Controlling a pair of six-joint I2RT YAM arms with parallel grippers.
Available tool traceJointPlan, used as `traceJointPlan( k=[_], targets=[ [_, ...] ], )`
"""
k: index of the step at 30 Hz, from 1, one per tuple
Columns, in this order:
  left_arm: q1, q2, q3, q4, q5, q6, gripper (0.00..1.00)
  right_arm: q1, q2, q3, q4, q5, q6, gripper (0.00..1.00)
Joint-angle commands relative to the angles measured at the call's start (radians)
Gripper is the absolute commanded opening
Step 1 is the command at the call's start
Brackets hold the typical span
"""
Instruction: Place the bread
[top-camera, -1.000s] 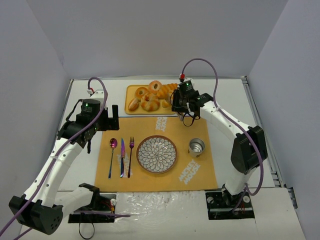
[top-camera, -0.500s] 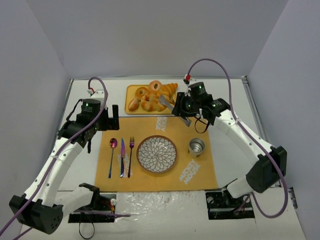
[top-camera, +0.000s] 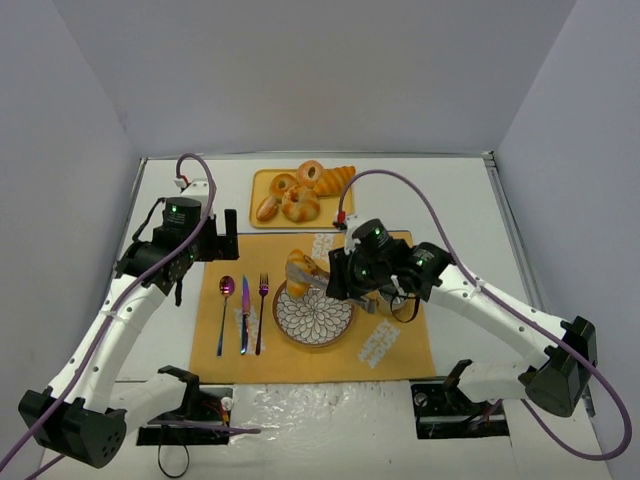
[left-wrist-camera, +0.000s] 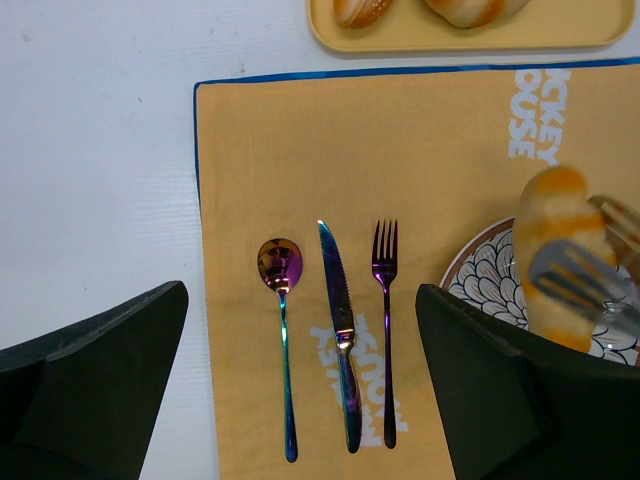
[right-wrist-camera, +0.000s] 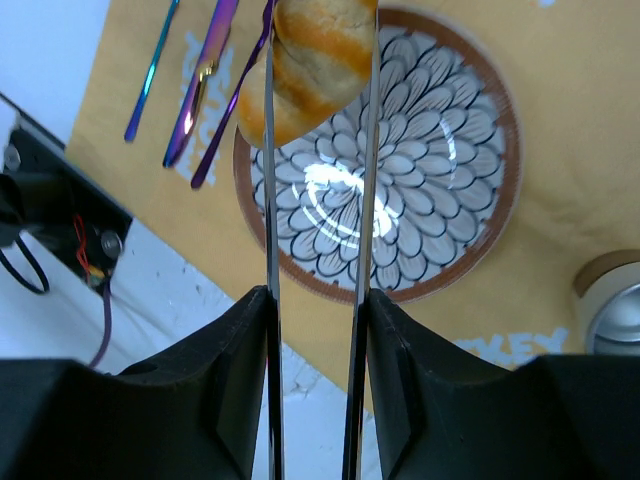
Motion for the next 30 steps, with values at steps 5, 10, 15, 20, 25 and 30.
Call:
traceJointPlan(
  k=[5, 10, 15, 20, 25, 30],
  targets=[
    [-0.005, -0.002, 0.018, 0.032, -0.004, -0.001, 0.96, 0.149, -0.049, -0.081, 0.03, 0.106, 0.076, 0.0],
    [-0.005, -0.003, 0.018, 0.031, -0.007, 0.0, 0.96, 0.182, -0.045, -0.107, 0.031, 0.131, 0.096, 0.02],
    [-0.004, -0.002, 0.018, 0.031, -0.007, 0.001, 0.96, 0.207, -0.02, -0.11, 0.032, 0.151, 0.099, 0.21],
    [-0.005, -0.002, 0.018, 0.031, -0.009, 0.001, 0.96, 0.223, -0.003, -0.101, 0.031, 0.165, 0.098, 0.39],
    [-0.004, -0.002, 0.018, 0.031, -0.009, 0.001, 0.96, 0.227, -0.003, -0.095, 0.03, 0.177, 0.097, 0.48],
    [-0.005, -0.002, 0.018, 0.031, -0.007, 0.001, 0.96, 0.227, 0.004, -0.092, 0.027, 0.18, 0.096, 0.53]
  ],
)
